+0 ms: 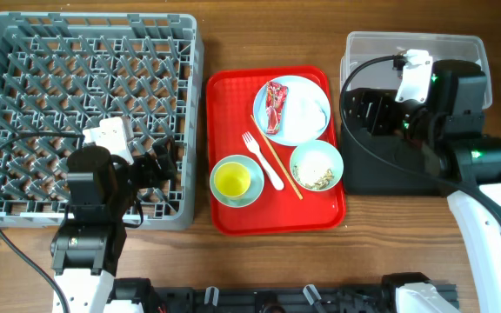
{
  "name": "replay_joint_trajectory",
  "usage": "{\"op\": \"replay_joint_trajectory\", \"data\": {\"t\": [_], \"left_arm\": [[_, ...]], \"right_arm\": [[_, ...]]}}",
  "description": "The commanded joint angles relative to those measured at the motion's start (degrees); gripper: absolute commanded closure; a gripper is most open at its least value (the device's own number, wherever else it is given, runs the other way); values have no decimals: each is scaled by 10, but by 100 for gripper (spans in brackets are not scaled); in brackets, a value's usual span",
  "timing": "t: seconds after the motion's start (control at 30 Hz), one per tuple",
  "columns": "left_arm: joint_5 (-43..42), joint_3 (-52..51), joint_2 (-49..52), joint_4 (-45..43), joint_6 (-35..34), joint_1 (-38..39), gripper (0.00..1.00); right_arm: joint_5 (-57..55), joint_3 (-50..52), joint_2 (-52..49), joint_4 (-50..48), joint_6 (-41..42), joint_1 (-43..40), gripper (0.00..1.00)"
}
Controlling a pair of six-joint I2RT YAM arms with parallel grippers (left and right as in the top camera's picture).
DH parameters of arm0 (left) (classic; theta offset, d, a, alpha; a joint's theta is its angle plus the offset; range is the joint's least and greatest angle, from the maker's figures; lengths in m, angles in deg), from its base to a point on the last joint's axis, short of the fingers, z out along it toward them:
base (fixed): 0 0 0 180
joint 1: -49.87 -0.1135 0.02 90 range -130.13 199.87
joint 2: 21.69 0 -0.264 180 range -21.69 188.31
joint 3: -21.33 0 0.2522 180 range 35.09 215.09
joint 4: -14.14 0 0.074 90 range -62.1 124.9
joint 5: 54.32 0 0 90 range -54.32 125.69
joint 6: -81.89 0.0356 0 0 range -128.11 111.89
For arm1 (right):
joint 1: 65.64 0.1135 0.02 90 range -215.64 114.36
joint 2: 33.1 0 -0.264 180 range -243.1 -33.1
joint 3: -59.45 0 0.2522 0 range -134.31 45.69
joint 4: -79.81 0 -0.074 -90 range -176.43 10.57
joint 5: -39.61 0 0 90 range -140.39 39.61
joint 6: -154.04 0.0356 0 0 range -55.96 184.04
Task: Sort waste into correct bins and load items into the dishwasher rack
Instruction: 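Move the right gripper over the plate toward the red wrapper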
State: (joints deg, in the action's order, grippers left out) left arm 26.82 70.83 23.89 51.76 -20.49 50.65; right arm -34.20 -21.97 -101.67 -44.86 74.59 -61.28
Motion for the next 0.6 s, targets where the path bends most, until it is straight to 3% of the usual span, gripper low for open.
{"op": "replay_joint_trajectory", "data": {"t": [0.0,0.37,0.57], "left_arm": [[-7,11,2,0,-5,-3,0],[-7,11,2,0,-5,-3,0],[-7,11,2,1,-5,-3,0]], "right_arm": [[-27,-16,-6,0,-14,28,0],[-155,-163,-163,31,-15,156,0],[-208,-175,-278,20,37,175,10]]}}
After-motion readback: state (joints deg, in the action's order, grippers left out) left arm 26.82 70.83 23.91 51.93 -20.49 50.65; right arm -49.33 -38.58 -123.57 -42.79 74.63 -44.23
